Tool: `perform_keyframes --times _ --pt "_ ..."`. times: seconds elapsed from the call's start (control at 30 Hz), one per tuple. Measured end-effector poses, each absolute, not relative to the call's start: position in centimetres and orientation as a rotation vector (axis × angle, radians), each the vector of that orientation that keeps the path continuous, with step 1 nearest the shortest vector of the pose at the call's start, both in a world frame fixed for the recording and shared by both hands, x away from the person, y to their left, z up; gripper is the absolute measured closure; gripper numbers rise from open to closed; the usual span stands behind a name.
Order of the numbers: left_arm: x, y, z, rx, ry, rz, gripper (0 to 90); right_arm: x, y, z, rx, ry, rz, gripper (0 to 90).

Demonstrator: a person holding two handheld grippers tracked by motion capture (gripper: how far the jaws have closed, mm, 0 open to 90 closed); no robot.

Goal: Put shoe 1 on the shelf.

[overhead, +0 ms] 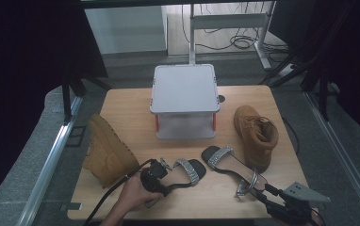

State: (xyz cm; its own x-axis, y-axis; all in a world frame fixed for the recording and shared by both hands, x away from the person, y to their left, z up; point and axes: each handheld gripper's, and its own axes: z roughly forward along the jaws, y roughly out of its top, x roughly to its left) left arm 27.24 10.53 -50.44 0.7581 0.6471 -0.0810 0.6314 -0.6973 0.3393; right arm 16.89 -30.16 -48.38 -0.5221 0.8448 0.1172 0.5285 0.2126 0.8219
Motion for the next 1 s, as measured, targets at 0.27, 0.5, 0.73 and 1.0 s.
perform_keyframes --times 0.27,0.5,0.73,1.0 --pt "27.1 10.7 -50.5 2.583 0.984 0.076 41.5 17.4 -28.8 -47.0 1.212 2.156 1.19 51.2" --pt "26.9 10.8 -50.5 2.566 0.983 0.078 41.7 19.6 -26.5 -44.6 1.138 2.2 1.141 48.3" --pt "27.0 11.1 -50.5 2.549 0.979 0.062 41.8 23.9 -24.0 -44.0 1.092 2.443 0.869 38.4" --pt "27.1 11.2 -50.5 2.538 0.977 0.066 41.9 27.2 -22.6 -45.0 1.096 2.606 0.605 35.9"
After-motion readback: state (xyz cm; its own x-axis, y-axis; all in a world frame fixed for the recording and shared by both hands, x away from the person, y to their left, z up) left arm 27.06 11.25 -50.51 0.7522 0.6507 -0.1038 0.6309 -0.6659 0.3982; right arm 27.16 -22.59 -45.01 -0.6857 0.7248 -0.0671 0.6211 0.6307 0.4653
